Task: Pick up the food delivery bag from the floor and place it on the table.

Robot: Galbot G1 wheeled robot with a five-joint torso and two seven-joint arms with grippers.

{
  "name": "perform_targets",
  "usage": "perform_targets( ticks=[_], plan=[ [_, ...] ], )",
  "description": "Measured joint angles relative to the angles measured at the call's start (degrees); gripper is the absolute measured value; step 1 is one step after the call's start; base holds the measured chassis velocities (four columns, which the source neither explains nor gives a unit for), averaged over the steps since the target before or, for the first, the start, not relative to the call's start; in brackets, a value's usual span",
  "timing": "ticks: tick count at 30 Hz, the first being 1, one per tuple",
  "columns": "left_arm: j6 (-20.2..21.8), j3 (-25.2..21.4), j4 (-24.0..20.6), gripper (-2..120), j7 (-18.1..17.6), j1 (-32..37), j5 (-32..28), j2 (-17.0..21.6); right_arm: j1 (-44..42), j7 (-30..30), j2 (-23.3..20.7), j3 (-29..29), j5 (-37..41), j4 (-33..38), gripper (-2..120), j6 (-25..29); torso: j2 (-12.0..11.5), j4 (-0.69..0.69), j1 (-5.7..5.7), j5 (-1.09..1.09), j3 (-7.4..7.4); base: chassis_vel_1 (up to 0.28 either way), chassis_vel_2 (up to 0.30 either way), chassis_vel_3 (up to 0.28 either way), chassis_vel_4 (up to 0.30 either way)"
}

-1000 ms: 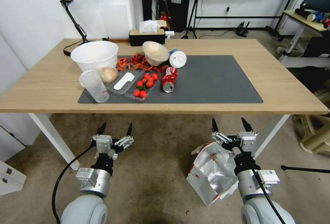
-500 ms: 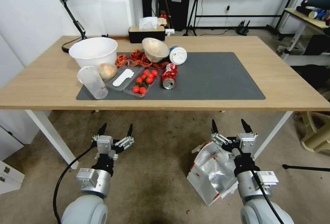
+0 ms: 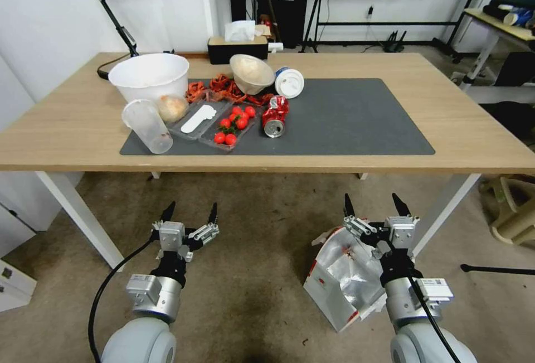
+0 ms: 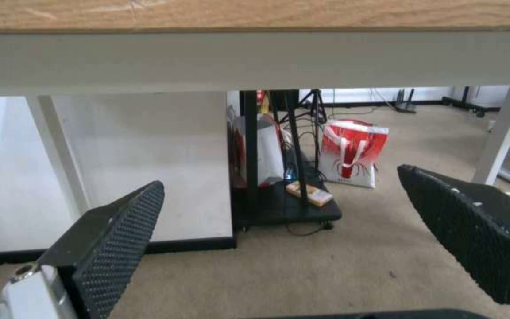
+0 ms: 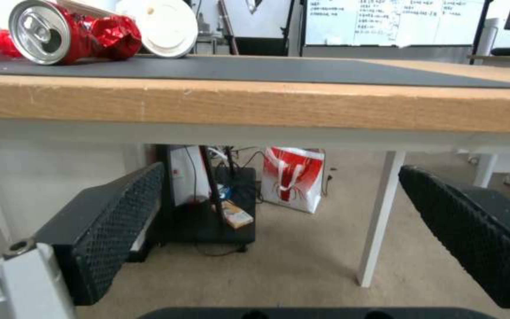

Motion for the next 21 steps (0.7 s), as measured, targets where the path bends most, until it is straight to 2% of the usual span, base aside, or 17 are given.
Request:
perform_targets(
  ticks=[21],
  plan=[
    [-0.7, 0.4, -0.6, 99, 0.2, 0.1, -0.1, -0.2, -0.7, 0.2, 0.0, -0.2, -0.4, 1.0, 100, -0.6, -4.9, 0.0, -1.87, 0.0, -3.0, 0.0, 0.0, 0.0, 0.0]
  ],
)
